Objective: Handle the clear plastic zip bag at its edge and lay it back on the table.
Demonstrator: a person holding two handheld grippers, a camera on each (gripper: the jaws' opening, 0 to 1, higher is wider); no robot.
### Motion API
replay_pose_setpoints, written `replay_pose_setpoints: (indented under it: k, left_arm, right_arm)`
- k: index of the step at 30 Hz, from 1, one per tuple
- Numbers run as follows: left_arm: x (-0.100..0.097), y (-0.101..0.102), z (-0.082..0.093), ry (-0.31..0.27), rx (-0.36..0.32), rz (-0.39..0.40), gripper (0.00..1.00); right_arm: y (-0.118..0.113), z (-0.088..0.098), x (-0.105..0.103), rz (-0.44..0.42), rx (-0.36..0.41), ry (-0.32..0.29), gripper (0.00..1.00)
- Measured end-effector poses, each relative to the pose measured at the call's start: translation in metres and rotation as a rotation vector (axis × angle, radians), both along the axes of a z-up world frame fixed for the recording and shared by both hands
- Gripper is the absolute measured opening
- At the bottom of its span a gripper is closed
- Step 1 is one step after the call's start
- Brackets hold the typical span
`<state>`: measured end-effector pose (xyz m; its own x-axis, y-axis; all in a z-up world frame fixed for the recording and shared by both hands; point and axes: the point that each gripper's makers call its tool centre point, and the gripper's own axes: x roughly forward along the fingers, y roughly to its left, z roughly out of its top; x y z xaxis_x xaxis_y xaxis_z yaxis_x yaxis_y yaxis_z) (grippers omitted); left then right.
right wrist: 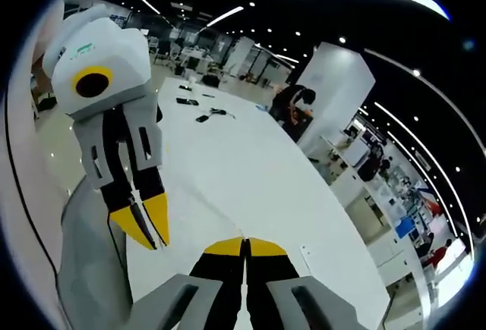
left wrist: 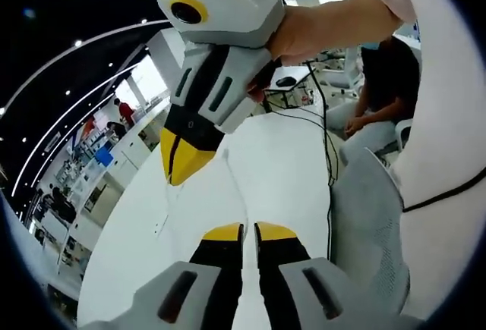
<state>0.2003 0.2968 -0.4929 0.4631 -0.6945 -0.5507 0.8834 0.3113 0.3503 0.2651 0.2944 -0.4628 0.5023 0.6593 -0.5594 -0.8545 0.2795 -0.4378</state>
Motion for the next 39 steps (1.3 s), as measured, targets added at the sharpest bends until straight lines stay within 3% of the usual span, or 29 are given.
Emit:
replay_pose_setpoints:
  k: [15, 39]
  left_arm:
    - [0.0, 0.006, 0.014, -0.022, -0.063, 0.04, 0.05]
    - [0.004, 0.028, 0.006, 0.014, -0.107, 0.125, 0.07]
  right_arm:
    - [-0.011, -0.001, 0.011, -0.028, -0.003, -0.002, 0.0]
    - [-0.028, 0.003, 0.036, -0.067, -0.019, -0.021, 0.0]
